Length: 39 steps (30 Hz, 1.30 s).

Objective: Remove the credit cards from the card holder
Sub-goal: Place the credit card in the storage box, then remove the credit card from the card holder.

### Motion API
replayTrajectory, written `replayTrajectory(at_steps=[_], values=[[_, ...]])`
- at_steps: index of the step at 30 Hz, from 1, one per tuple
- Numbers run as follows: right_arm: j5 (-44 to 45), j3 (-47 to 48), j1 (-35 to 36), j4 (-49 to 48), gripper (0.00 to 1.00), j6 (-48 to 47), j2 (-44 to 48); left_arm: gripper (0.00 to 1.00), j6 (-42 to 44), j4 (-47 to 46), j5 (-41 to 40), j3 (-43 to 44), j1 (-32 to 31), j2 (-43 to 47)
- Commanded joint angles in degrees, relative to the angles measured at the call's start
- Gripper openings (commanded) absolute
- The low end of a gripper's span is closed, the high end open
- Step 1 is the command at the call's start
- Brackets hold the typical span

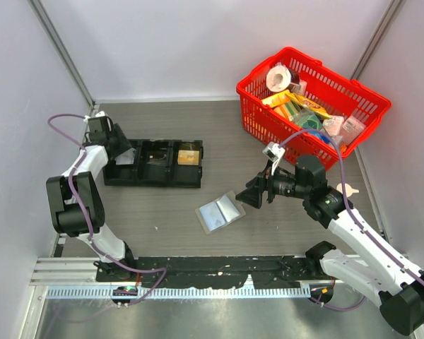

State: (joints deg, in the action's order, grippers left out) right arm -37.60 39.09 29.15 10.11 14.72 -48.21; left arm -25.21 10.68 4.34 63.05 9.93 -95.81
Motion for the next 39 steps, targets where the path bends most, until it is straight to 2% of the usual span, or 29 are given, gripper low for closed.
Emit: replayTrajectory(at_steps=[1, 5, 9, 15, 18, 21, 26, 31, 39], values=[[-0.10, 0.20, 0.21, -1.23, 0.78, -0.57, 0.48, 0.52, 3.23, 2.85, -5.64, 5.06, 0.44, 4.13], [0.78, 0.64, 0.21, -0.88, 0.78, -0.75, -0.31, 0.70, 4.03, 7.77, -7.24, 7.70, 0.35, 8.44], [2.09, 0.98, 0.82, -0.53, 0.78, -0.75, -1.63, 0.77, 3.33, 13.83, -8.29, 11.48, -0.79, 11.51], [10.52, 2.65, 8.28, 2.11, 0.78, -3.81, -5.75, 0.79, -0.62, 17.19, -8.20, 8.42, -9.03, 20.82], [19.22, 3.10, 15.65, 2.46, 0.78, -5.31, -9.62, 0.78, -3.69, 16.57, -8.73, 3.76, -17.03, 26.44], [27.38, 3.62, 20.06, 2.46, 0.77, -6.19, -14.88, 0.78, -7.29, 14.90, -8.55, -2.03, -23.88, 31.81], [33.82, 4.50, 26.12, 0.09, 0.76, -7.16, -22.01, 0.78, -12.66, 11.83, -8.12, -12.76, -33.39, 38.49], [39.52, 6.08, 30.61, -1.14, 0.76, -8.04, -29.12, 0.78, -16.00, 9.63, -7.07, -21.11, -37.53, 42.63], [45.42, 7.93, 34.57, -1.49, 0.76, -8.39, -37.66, 0.78, -19.34, 5.06, -2.95, -29.99, -38.85, 44.39]])
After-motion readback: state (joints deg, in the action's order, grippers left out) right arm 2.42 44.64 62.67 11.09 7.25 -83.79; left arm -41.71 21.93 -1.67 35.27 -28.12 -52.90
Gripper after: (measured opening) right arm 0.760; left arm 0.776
